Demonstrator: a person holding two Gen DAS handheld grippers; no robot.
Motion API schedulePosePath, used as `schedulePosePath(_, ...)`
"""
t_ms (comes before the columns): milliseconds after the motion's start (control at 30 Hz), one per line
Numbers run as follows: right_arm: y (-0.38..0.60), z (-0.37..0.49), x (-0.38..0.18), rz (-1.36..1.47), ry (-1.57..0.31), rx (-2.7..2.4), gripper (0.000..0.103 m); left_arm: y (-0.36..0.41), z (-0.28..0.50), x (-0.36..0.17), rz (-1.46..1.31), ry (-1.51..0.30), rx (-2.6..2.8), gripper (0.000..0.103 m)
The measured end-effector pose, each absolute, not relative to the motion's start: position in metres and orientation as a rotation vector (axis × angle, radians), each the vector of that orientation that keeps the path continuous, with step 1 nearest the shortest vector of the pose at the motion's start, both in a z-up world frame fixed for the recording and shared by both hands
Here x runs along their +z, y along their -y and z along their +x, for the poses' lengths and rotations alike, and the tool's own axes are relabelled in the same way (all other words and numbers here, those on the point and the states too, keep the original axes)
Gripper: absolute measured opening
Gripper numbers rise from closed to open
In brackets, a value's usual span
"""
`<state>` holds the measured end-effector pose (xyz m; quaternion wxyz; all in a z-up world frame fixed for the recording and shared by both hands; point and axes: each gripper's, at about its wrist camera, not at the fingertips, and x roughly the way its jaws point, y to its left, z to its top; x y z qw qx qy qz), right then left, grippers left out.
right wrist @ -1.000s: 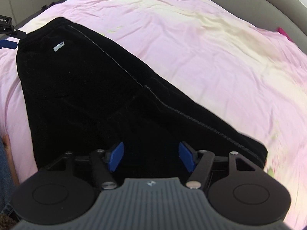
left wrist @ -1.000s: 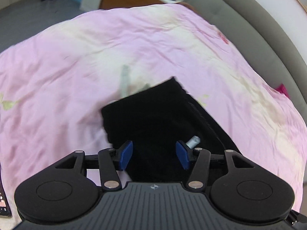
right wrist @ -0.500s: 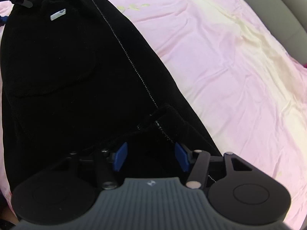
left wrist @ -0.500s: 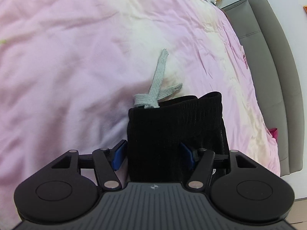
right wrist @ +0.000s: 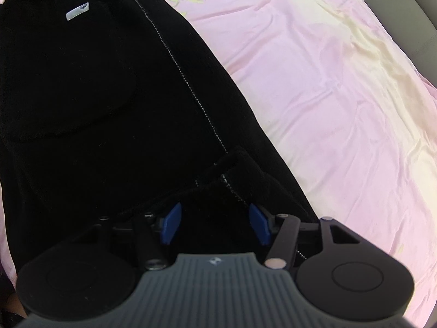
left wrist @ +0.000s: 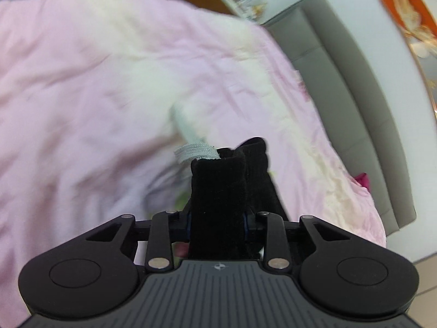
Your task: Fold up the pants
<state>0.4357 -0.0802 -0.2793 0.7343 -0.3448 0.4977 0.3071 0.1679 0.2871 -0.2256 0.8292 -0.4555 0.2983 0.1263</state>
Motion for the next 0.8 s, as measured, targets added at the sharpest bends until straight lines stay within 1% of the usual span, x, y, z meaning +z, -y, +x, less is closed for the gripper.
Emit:
schedulePosePath(133,0.080,0.435,-0.281,-0.746,-1.091,0.670,0.054,-0.249,0.170,-0.179,-0.817,-0.577,0.179,0.033)
schedulePosePath(300,0.089,0.431,-0.278,-0.701,-1.071,0.659,0.054,-0.177,0.177,-0.130,-0.545,-0.558,0.059,0.033)
schedulePosePath(333,0.093,0.431,-0.274,-0.684,-1.072,0.655,0.055,-0.160,0.179,-0.124,-0.486,-0.558,0.040,0.033)
schedulePosePath(367,0.098,0.430,-0.270,-0.661,-1.074,0.650,0.059,-0.142,0.180,-0.119,-0.425,-0.560,0.021,0.033)
schedulePosePath(400,0.104,0.428,-0.265,-0.636,-1.070,0.646,0.061,-0.122,0.182,-0.116,-0.363,-0.565,0.002,0.033)
schedulePosePath(500,0.127,0.420,-0.250,-0.555,-1.066,0.634,0.062,-0.066,0.190,-0.114,-0.205,-0.594,-0.061,0.033)
schedulePosePath(600,0.160,0.407,-0.241,-0.473,-1.053,0.602,0.062,-0.007,0.196,-0.123,-0.012,-0.620,-0.120,0.033)
schedulePosePath(800,0.234,0.379,-0.248,-0.302,-1.076,0.498,0.062,0.099,0.195,-0.179,0.360,-0.720,-0.274,0.033)
